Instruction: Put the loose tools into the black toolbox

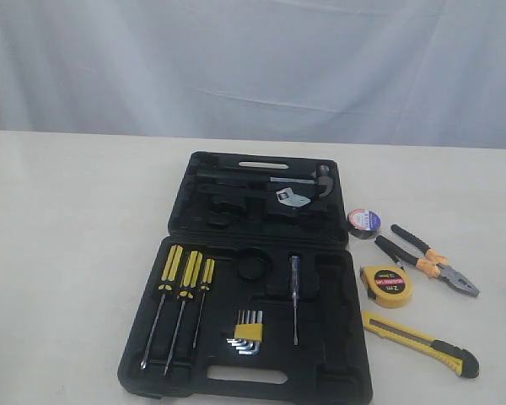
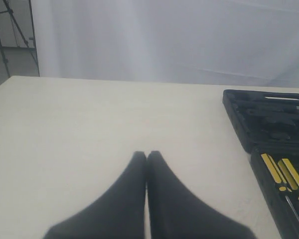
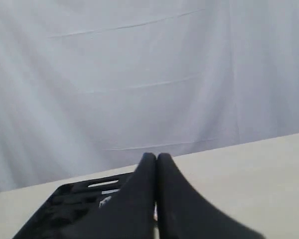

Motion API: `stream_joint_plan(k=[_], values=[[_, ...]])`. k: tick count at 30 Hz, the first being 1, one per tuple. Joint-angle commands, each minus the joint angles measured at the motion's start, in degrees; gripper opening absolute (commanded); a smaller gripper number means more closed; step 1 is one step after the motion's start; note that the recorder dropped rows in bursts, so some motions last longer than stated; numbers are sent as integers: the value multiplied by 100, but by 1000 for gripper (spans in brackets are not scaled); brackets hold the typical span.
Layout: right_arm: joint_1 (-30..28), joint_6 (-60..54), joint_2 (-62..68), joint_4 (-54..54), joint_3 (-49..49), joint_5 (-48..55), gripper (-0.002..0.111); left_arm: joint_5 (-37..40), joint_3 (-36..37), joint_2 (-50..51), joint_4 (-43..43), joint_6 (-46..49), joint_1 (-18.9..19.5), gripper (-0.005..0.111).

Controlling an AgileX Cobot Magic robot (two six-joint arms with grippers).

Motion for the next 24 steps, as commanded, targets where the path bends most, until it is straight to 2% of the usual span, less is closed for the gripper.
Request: stream_joint_plan(k=[1, 5, 9, 12, 16, 17, 21, 24], values=[[20, 857, -39, 171, 5, -76, -1, -6, 12, -16, -38, -6, -12, 0], [20, 1115, -39, 208, 5, -90, -1, -6, 12, -16, -38, -6, -12, 0], [20, 668, 284, 208, -1003, 1308, -1, -6, 12, -16, -38, -6, -12, 0], [20, -213, 1605, 234, -2662, 2922, -1, -6, 12, -16, -38, -6, -12, 0], [20, -1103, 2962, 277, -4129, 4471, -1, -6, 12, -16, -38, -6, -12, 0], [63, -1314, 3713, 277, -4914, 5429, -1, -6, 12, -16, -38, -6, -12, 0], [581, -1610, 5346, 207, -6359, 6875, -1, -6, 12, -16, -38, -6, -12, 0], [1120, -1931, 6321, -536, -6919, 7058, -1, -6, 12, -16, -38, -6, -12, 0]])
